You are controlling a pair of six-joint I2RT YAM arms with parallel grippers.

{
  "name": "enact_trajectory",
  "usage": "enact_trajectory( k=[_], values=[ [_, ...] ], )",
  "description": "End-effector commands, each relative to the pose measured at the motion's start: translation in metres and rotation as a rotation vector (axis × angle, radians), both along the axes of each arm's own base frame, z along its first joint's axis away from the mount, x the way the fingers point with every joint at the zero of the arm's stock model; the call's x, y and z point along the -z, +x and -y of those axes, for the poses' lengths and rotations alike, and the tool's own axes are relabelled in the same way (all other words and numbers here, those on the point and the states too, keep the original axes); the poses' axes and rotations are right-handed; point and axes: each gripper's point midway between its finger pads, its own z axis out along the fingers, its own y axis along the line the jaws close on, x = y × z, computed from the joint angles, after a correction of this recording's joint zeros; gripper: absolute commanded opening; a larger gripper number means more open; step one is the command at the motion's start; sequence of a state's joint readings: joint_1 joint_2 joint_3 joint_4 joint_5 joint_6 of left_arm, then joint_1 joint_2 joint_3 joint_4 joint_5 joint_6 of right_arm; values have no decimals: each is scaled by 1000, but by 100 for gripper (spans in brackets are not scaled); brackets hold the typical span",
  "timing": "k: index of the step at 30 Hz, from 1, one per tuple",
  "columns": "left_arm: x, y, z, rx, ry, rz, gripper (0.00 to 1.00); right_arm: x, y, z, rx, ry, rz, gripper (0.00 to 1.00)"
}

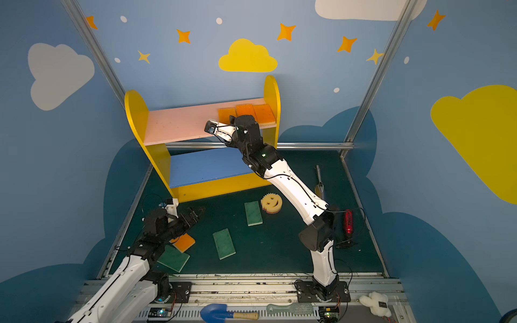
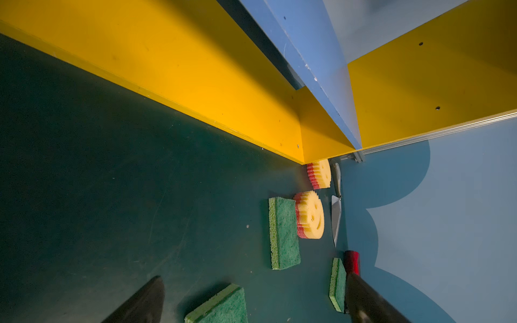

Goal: Place and organize the cleaning sponges onto the shelf
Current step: 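Lower the orange sponge onto the pink shelf beside the other sponges, then slide the sponge along the pink shelf toward the other sponges with the right gripper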

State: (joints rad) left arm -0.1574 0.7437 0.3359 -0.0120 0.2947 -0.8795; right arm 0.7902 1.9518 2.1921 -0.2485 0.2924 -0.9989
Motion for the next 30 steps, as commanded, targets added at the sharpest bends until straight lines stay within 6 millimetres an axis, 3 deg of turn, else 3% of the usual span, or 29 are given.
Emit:
enact_trajectory(
  k=[1,15,24,30],
  values=[
    [-14,1,1,5,0,23,99,-24,-23,9,-36,45,18,50],
    [-19,-8,-3,-17,-5,2,99,-23,-51,27,-75,72,-21,60],
    [-19,-11,-3,-18,-20,-11,99,-6,-36,17,-61,58,-75,63],
    [-17,-11,-2,-16,-24,-16,99,-6,-14,10,-28,76,-85,64]
  ],
)
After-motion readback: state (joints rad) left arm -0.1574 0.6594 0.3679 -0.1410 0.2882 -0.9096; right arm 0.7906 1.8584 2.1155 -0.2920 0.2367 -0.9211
